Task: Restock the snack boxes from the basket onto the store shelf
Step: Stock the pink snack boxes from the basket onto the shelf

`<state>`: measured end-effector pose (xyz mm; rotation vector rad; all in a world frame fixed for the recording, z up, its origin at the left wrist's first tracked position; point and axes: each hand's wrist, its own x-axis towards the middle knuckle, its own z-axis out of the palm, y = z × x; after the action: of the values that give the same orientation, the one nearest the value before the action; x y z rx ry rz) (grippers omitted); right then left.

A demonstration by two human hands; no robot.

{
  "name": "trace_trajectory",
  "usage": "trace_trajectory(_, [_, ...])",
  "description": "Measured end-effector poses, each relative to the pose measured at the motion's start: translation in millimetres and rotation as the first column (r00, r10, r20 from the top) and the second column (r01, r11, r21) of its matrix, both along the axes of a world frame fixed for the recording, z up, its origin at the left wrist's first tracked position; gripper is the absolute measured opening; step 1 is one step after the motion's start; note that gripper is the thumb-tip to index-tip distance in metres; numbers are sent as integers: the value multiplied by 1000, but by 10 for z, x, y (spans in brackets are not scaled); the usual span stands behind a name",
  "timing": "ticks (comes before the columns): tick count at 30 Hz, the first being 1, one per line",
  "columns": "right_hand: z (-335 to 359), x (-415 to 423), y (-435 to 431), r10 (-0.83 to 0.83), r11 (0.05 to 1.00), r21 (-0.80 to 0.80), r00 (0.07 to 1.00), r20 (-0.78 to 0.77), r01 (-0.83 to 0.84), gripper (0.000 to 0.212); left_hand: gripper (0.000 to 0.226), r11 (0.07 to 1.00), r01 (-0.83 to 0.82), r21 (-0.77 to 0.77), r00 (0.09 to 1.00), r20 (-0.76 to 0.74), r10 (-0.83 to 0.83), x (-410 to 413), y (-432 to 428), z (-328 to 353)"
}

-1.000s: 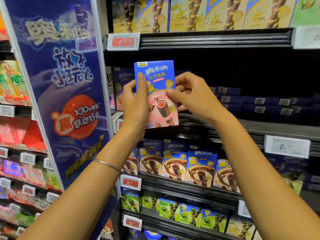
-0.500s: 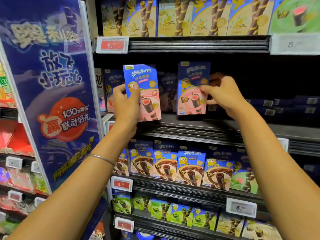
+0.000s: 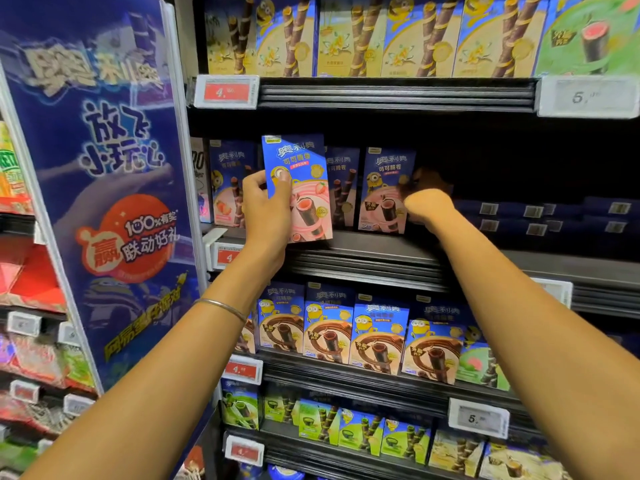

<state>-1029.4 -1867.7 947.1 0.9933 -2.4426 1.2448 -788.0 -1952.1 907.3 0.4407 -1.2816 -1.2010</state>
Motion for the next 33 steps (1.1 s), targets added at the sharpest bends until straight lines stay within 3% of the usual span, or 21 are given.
trace_trajectory(5, [-18,6,-133,-64,997,26,996,-62,66,37,18,1000,-5,-15,1000,6,5,-25,-4,-14])
trace_trajectory(13, [-33,-33,-166,-6,1000,1,998,-58,6,34,18,999,25,-21,1000,14,-25,-20,-2,33])
trace_trajectory(17, [-41,18,-51,56,998,-19,997,58,-55,33,21,999,39,-22,999,33,-38,-52,-10,27])
trace_trajectory(20, [-63,126,121,76,988,-141,991,111,-60,25,22,999,29,-34,999,39,-28,-115,7,21])
trace_trajectory(23, [-30,438,317,312,905,-350,937,155,-244,24,20,999,33,-41,998,46,-31,-265,89,83])
trace_trajectory(26, [21,694,465,540,827,-291,825,167,-482,32,19,997,42,-63,996,86,-36,-486,251,152])
trace_trajectory(29, [41,687,577,467,865,-241,882,63,-441,30,21,995,89,-55,989,120,-82,-664,395,206])
trace_trajectory(31, [61,597,678,452,867,-280,887,96,-411,39,24,987,157,-41,976,158,-149,-743,461,229])
trace_trajectory(33, [82,443,806,450,862,-332,880,150,-384,34,33,984,152,-95,968,217,-129,-795,495,268])
